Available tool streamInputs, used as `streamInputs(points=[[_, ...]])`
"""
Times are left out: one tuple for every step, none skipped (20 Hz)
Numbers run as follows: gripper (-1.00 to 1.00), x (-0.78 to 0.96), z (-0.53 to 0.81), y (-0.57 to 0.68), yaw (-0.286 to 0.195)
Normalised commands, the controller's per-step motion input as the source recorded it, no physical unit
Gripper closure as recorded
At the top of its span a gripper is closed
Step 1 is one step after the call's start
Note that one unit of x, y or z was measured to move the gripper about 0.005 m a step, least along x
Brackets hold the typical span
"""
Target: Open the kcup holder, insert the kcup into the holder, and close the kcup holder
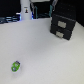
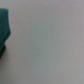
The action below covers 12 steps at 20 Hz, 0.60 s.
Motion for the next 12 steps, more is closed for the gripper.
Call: streamInputs(points=[[-1.00,-0.12,0.14,0.43,-0.135],[-1.00,-0.20,0.13,0.48,-0.146],[-1.00,-0.22,0.12,0.48,-0.154],[-1.00,-0.28,0.11,0.50,-0.180],[-1.00,-0.27,0.09,0.49,-0.182],[-1.00,-0.28,0.03,0.51,-0.199],[-1.00,-0.29,0.00,0.53,-0.220],[-1.00,-0.30,0.00,0.54,-0.230],[-1.00,-0.29,0.01,0.55,-0.231],[-1.00,-0.30,0.01,0.55,-0.230],[-1.00,-0.30,0.01,0.55,-0.231],[-1.00,-0.29,0.01,0.55,-0.230]])
